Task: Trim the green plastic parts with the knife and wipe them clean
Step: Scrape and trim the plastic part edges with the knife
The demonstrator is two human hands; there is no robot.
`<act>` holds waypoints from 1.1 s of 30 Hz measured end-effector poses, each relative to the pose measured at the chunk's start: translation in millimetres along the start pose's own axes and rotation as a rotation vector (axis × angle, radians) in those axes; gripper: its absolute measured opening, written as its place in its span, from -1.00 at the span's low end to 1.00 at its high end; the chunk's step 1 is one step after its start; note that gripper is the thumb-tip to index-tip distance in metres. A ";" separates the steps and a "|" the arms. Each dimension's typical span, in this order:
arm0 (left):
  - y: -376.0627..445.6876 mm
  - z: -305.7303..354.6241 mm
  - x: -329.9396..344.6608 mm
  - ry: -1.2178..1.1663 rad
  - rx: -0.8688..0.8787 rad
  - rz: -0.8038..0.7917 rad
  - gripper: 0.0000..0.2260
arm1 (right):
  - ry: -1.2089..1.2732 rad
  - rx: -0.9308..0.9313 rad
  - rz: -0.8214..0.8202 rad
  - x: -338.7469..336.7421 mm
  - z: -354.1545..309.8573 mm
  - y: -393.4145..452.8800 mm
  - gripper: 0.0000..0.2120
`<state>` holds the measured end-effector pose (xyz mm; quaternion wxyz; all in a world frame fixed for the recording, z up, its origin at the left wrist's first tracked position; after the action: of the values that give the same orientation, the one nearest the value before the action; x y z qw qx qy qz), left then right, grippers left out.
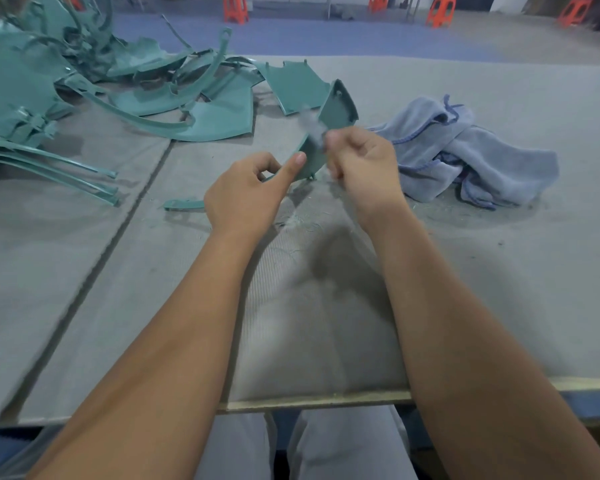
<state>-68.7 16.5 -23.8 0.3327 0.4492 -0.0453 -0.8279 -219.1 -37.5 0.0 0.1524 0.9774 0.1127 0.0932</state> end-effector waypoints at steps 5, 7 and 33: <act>-4.0 -4.2 -0.4 -0.009 0.015 -0.021 -0.49 | 0.037 -0.043 0.011 -11.6 -0.9 1.1 -0.79; -4.1 -4.9 -1.2 -0.019 0.026 -0.026 -0.51 | 0.032 -0.057 0.013 -9.3 0.3 1.0 -0.79; 9.8 -7.8 -41.3 -0.381 0.112 0.464 -0.75 | -0.896 -0.046 0.183 -26.5 12.8 8.7 -0.78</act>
<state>-42.2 35.1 4.8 0.4730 0.2813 -0.2538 -0.7954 -240.0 -55.7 -13.1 0.1988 0.9237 -0.0530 -0.3231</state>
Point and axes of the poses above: each hand's wrist, its own y-axis towards the middle knuckle, its own x-axis out of the palm, z = x × y, the point moved 3 cm from there along y, towards the middle knuckle, and after that the axes turned 10 degrees about y, right-handed, at the moved point
